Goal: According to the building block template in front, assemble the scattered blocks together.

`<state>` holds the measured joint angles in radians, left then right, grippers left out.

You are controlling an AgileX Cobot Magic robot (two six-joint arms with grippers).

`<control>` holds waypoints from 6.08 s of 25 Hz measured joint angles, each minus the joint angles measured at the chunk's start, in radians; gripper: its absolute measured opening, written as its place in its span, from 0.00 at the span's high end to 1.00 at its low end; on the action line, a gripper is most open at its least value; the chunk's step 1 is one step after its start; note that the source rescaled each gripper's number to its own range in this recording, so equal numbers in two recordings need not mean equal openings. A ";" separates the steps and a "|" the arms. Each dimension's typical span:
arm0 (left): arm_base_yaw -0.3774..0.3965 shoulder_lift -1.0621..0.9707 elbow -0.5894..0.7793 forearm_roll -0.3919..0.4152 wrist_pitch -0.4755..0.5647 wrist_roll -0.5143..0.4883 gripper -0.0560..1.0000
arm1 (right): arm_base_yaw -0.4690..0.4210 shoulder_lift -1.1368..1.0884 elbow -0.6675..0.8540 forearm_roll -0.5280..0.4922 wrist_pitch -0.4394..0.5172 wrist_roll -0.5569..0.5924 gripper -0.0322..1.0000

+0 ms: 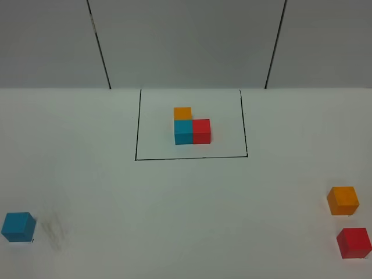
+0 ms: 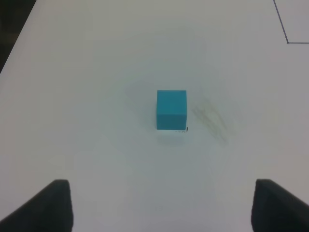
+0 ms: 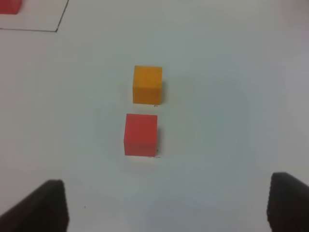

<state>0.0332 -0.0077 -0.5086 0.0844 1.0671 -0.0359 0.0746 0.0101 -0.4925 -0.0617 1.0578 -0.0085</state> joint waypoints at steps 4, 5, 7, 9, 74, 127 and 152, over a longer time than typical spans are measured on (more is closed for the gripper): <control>0.000 0.000 0.000 0.000 0.000 0.000 0.18 | 0.000 0.000 0.000 0.000 0.000 0.000 0.22; 0.000 0.000 0.000 0.000 0.000 0.000 0.18 | 0.000 0.000 0.000 0.000 0.000 0.000 0.22; 0.000 0.000 0.000 0.000 0.000 0.000 0.18 | 0.000 0.000 0.000 0.000 0.000 0.000 0.22; 0.000 0.000 0.000 0.001 -0.001 0.000 0.18 | 0.000 0.000 0.000 0.000 0.000 0.000 0.22; 0.000 1.636 -0.200 -0.008 -0.691 -0.128 0.47 | 0.000 0.000 0.000 0.000 0.000 0.000 0.22; -0.007 1.799 -0.366 -0.011 -0.552 -0.111 0.94 | 0.000 0.000 0.000 0.000 0.000 0.000 0.22; -0.763 1.977 -1.120 -0.031 0.109 0.661 0.94 | 0.000 0.000 0.000 0.000 0.000 0.000 0.22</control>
<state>-0.7300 1.9688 -1.6291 0.0537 1.1760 0.6254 0.0746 0.0101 -0.4925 -0.0617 1.0578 -0.0085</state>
